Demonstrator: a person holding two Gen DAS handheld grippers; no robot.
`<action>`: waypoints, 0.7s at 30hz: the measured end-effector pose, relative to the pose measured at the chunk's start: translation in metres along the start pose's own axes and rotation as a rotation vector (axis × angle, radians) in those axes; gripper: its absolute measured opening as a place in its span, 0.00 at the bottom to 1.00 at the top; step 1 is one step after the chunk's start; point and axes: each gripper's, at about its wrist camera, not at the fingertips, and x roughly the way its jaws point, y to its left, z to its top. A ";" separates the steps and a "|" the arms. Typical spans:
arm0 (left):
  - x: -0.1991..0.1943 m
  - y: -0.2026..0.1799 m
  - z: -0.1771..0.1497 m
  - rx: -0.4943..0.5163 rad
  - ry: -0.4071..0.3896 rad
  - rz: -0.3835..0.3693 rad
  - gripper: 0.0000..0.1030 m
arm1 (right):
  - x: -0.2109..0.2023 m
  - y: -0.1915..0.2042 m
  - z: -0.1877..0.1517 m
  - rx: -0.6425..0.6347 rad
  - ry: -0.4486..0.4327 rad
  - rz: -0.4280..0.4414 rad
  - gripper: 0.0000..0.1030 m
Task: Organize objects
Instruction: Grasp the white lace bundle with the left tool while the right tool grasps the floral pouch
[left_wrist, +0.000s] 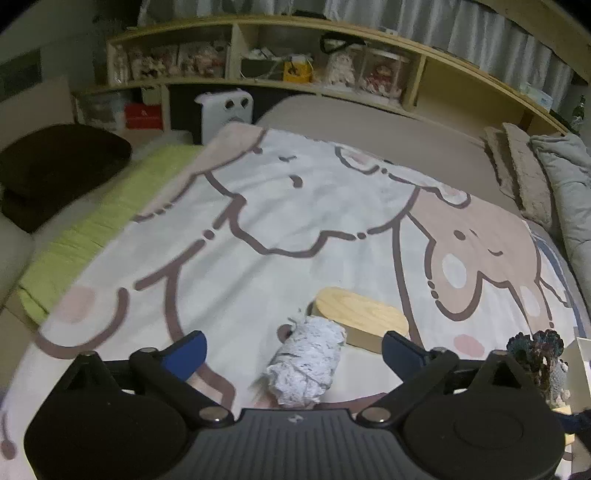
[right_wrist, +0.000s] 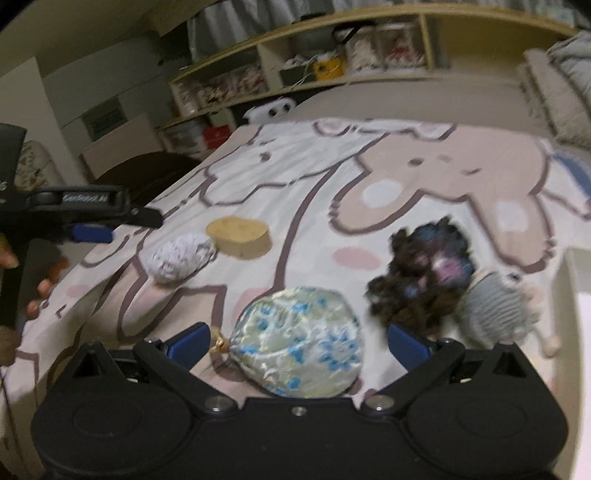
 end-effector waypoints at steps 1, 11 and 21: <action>0.004 0.001 -0.001 -0.005 0.009 -0.018 0.93 | 0.004 -0.001 -0.001 0.002 0.011 0.017 1.00; 0.037 0.001 -0.008 -0.017 0.062 -0.078 0.87 | 0.030 0.002 -0.007 -0.063 0.019 0.030 1.00; 0.054 0.000 -0.013 -0.008 0.096 -0.074 0.74 | 0.032 0.002 -0.007 -0.124 0.032 0.053 1.00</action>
